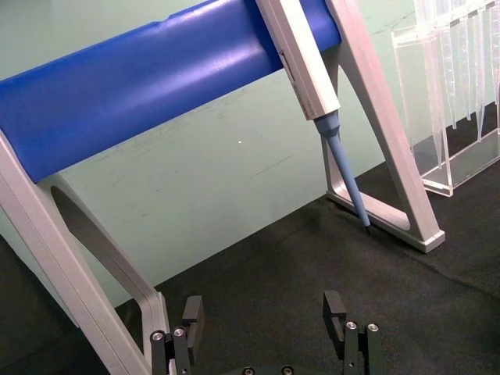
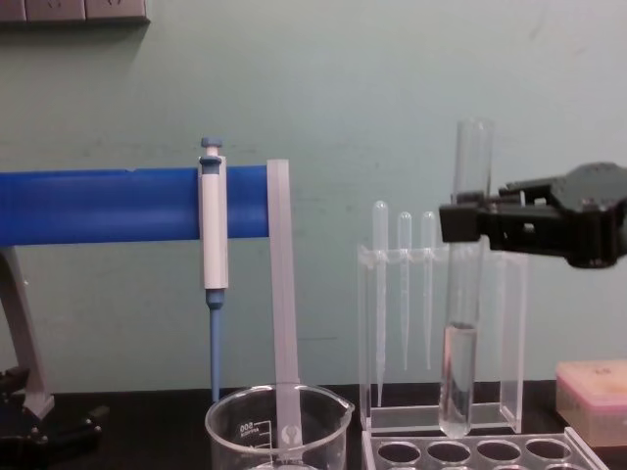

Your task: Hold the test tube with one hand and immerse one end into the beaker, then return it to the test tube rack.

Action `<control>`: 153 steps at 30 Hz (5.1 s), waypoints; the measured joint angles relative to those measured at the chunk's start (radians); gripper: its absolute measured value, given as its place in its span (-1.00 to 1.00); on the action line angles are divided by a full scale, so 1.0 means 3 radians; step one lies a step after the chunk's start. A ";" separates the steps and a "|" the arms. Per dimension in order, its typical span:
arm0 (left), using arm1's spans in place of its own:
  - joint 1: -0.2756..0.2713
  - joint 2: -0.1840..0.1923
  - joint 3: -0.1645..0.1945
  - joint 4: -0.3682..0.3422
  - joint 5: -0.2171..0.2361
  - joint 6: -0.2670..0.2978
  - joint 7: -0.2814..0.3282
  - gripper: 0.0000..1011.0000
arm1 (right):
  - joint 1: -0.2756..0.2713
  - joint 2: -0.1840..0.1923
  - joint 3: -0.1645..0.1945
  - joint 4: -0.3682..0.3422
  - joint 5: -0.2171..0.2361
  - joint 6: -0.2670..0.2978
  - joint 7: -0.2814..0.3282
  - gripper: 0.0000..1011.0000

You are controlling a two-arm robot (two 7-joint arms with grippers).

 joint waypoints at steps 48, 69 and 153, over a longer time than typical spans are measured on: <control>0.0000 0.0000 0.0000 0.0000 0.0000 0.0000 0.0000 0.98 | -0.0142 -0.0401 0.0103 0.0578 -0.0376 -0.0400 0.0128 -0.55; 0.0000 0.0000 0.0000 0.0000 0.0000 0.0000 0.0000 0.98 | -0.0094 -0.0492 0.0039 0.0752 -0.0485 -0.0450 0.0159 -0.55; 0.0000 0.0000 0.0000 0.0000 0.0000 0.0000 0.0000 0.98 | -0.0340 -0.0582 0.0260 0.0580 -0.0568 -0.0973 0.0094 0.98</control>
